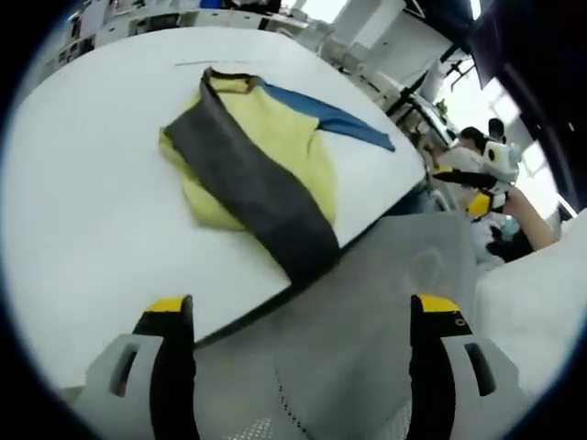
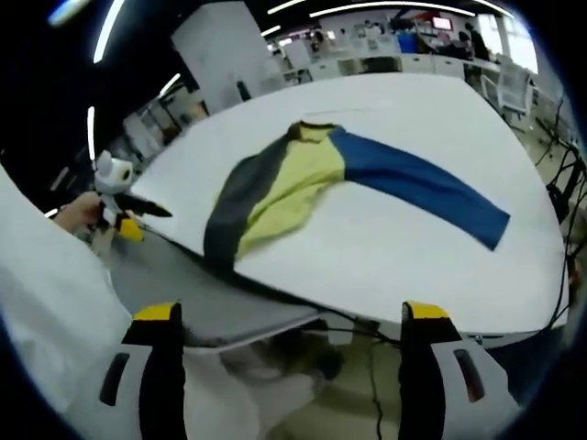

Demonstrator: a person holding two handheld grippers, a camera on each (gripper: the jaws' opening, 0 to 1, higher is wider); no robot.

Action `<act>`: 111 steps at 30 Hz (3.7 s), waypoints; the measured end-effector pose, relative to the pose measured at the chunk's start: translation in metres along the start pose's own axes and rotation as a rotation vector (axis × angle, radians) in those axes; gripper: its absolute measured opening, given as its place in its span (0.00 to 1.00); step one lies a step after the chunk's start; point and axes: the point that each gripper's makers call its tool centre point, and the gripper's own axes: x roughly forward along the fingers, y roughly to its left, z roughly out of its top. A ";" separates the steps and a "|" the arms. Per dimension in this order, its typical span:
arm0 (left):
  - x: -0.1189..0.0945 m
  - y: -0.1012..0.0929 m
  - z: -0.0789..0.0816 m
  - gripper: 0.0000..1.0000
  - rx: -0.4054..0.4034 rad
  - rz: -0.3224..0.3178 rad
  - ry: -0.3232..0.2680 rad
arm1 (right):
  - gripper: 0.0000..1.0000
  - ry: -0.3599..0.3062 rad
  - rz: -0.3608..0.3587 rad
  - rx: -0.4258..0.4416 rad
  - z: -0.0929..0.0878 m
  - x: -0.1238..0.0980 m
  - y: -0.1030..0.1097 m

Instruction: Fold the garment on the visible template until the final outline fits inside the template.

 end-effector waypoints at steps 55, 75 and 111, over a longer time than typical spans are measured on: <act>0.058 -0.050 0.000 0.74 0.162 -0.098 0.110 | 0.96 -0.032 -0.021 0.057 0.000 0.004 -0.004; 0.078 -0.059 0.000 0.61 0.209 -0.098 0.127 | 0.95 -0.027 -0.015 0.060 0.000 0.006 -0.004; 0.107 -0.056 0.002 0.42 0.254 -0.046 0.117 | 0.95 -0.020 -0.012 0.061 -0.001 0.008 -0.005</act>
